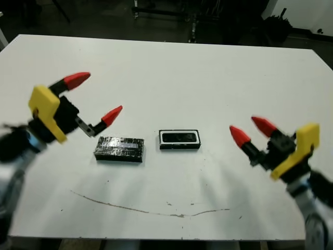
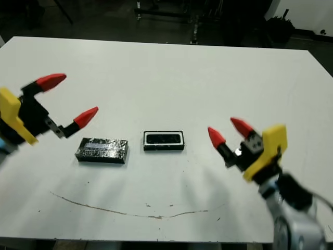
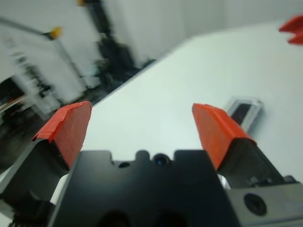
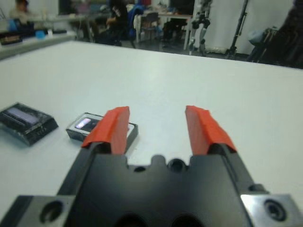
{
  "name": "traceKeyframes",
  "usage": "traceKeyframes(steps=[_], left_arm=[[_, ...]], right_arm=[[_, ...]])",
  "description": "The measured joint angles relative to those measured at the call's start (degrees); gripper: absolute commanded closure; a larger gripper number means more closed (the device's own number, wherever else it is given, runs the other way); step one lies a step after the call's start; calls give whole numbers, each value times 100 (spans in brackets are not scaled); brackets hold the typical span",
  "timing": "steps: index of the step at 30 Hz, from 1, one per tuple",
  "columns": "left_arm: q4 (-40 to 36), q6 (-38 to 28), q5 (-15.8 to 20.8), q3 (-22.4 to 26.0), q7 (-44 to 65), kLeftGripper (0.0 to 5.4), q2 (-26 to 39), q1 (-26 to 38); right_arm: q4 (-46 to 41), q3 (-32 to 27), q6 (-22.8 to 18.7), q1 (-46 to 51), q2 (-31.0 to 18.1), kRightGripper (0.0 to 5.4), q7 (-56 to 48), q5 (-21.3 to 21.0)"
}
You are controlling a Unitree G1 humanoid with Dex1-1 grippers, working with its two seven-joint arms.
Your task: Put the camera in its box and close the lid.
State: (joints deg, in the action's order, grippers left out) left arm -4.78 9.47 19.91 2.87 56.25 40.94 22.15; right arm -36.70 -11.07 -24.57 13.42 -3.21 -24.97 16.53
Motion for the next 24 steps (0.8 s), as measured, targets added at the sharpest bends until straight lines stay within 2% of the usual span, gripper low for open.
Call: traceKeyframes(steps=[4, 8, 18, 24], left_arm=[[1002, 2, -220, -848, 1605, 0, 275, 1195], [1734, -86, -209, -1241, 2623, 0, 189, 1857], [2275, -46, -206, -1548, 3517, 0, -62, 1937], [2762, -395, -53, -2002, 3602, 0, -83, 1940]], right_arm=[[-183, 162, 59, 325, 225, 337, 443, 61], [-205, 121, 58, 307, 184, 392, 641, 202], [-307, 139, 60, 260, 111, 539, 1129, 261], [-305, 190, 203, 269, 116, 539, 1330, 256]])
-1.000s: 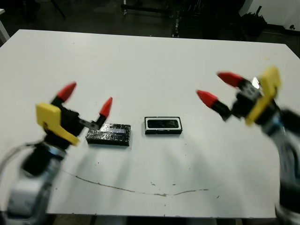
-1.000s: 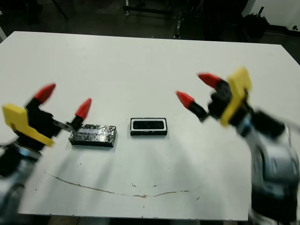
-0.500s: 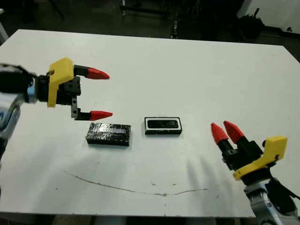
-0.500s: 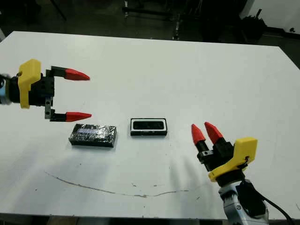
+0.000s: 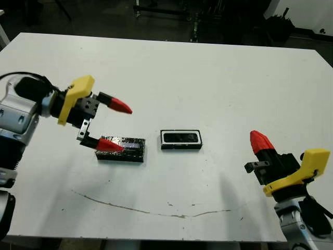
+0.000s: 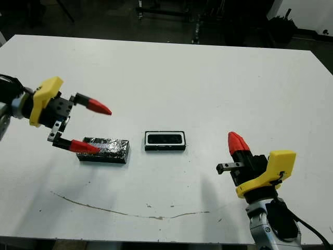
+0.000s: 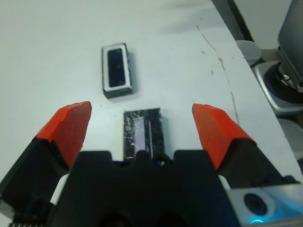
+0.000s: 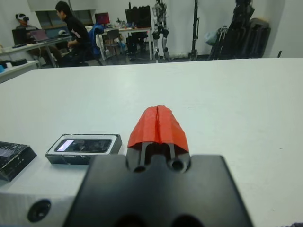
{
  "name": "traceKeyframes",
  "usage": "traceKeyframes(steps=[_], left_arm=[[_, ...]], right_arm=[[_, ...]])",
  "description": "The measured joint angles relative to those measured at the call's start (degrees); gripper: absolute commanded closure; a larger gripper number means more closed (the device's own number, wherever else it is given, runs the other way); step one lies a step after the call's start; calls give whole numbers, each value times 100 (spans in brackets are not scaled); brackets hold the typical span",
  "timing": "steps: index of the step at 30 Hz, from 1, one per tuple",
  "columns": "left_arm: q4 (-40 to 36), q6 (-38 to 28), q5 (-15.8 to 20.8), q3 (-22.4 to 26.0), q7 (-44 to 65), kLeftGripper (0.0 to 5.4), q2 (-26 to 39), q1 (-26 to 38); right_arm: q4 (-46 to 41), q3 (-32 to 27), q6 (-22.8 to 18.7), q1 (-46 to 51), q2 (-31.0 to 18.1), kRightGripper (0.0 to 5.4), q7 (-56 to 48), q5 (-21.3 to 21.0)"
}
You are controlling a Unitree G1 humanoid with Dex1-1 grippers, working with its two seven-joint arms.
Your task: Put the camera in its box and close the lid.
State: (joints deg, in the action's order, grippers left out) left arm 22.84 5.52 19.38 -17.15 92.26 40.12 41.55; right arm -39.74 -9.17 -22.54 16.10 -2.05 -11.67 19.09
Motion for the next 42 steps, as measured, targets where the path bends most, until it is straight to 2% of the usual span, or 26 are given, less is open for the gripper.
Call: traceKeyframes(steps=[5, 11, 18, 27, 42], left_arm=[[380, -337, -56, -296, 4, 0, -53, 6], [422, -452, -598, -290, -122, 0, -129, 3], [422, -358, -955, -271, -293, 0, -180, -65], [489, -631, -1510, -284, -454, 0, -180, -65], [665, -848, -1758, -283, -497, 0, -181, -191]], right_arm=[[5, 60, 81, 5, -23, 539, 91, -26], [4, 68, 96, 21, -61, 539, 177, -23], [11, 70, 105, 30, -67, 539, 175, 9], [125, 76, 277, 46, -110, 539, 169, 4], [156, 126, 357, 98, -187, 539, 170, 25]])
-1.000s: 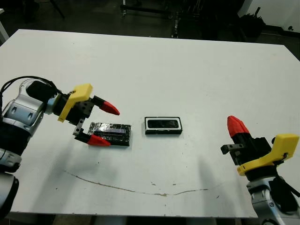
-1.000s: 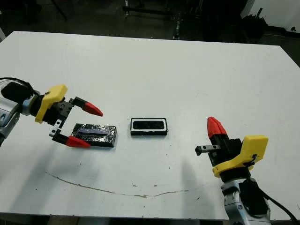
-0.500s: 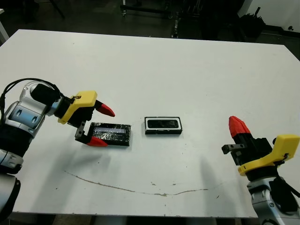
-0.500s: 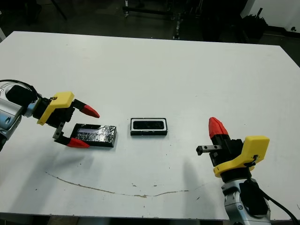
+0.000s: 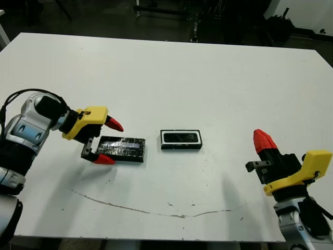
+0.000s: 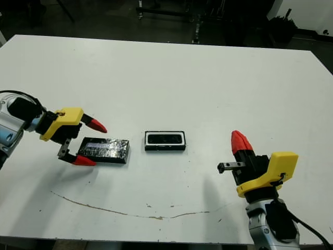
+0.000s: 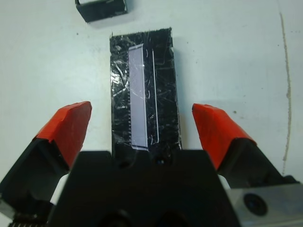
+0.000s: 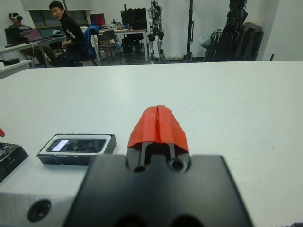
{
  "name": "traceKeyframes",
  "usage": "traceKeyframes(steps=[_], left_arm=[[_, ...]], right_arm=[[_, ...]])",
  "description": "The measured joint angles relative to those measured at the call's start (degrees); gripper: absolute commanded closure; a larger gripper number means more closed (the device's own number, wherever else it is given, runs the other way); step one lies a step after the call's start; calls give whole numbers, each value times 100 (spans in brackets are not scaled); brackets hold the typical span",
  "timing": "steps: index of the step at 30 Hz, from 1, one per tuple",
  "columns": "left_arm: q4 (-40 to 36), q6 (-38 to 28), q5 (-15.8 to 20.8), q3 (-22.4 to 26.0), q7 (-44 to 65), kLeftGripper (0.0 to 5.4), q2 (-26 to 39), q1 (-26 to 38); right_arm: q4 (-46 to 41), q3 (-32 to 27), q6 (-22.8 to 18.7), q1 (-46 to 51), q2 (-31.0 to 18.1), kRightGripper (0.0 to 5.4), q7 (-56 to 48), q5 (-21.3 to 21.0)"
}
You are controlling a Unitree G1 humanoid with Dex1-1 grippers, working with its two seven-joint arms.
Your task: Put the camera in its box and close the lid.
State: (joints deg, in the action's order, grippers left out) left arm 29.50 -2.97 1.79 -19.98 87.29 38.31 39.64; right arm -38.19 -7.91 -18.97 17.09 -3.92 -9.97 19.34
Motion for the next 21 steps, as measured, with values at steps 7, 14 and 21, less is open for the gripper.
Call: traceKeyframes(steps=[7, 14, 21], left_arm=[[349, -38, 29, 11, 142, 0, -15, -20], [686, 459, 197, 264, 95, 0, -108, -111], [666, 855, 351, 469, -62, 22, -194, -254]], right_arm=[[-1, -2, 47, 49, -5, 539, 4, 4], [-8, -2, 47, 104, -5, 539, 6, 88], [-89, -2, 46, 178, -17, 540, 27, 91]])
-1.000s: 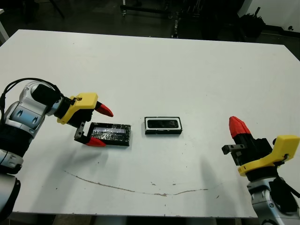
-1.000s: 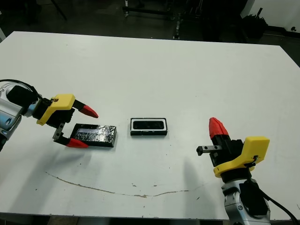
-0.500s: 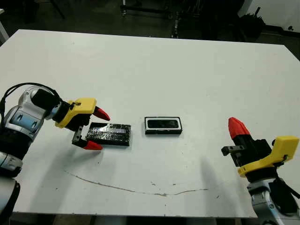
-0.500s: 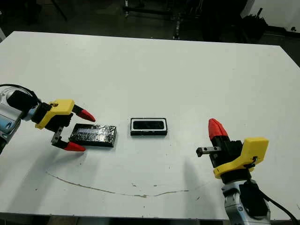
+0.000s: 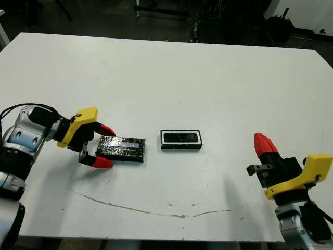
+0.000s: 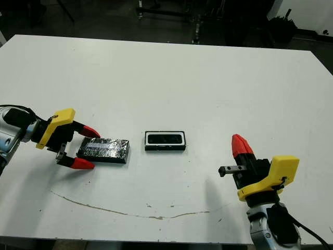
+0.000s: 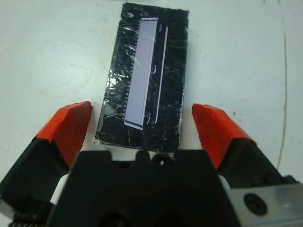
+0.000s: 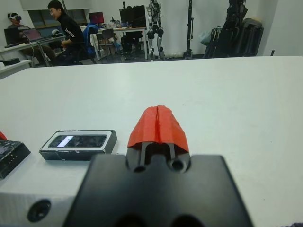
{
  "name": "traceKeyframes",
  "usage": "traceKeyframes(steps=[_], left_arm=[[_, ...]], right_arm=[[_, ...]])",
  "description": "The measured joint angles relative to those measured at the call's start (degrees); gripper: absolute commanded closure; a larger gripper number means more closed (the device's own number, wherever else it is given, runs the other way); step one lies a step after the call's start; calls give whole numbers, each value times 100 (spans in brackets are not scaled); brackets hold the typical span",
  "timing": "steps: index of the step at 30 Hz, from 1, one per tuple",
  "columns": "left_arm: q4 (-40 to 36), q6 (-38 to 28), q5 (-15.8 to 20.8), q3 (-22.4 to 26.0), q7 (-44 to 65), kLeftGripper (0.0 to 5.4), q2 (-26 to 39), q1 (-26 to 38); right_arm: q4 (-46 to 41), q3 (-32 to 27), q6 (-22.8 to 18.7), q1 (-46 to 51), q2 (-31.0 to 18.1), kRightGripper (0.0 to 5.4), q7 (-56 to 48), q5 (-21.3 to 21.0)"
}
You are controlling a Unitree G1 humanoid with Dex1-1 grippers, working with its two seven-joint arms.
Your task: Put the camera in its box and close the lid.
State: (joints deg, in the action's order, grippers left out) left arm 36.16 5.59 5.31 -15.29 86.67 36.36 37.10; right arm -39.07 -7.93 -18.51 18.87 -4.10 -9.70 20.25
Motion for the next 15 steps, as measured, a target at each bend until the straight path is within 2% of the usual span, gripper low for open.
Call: traceKeyframes(steps=[11, 15], left_arm=[[-319, 558, 164, 152, -184, 182, -36, -190], [-521, 477, 168, 197, -265, 223, -36, -335]], right_arm=[[-72, -16, -5, 6, -22, 540, 81, 24], [-86, -19, -54, 5, -69, 540, 100, 35]])
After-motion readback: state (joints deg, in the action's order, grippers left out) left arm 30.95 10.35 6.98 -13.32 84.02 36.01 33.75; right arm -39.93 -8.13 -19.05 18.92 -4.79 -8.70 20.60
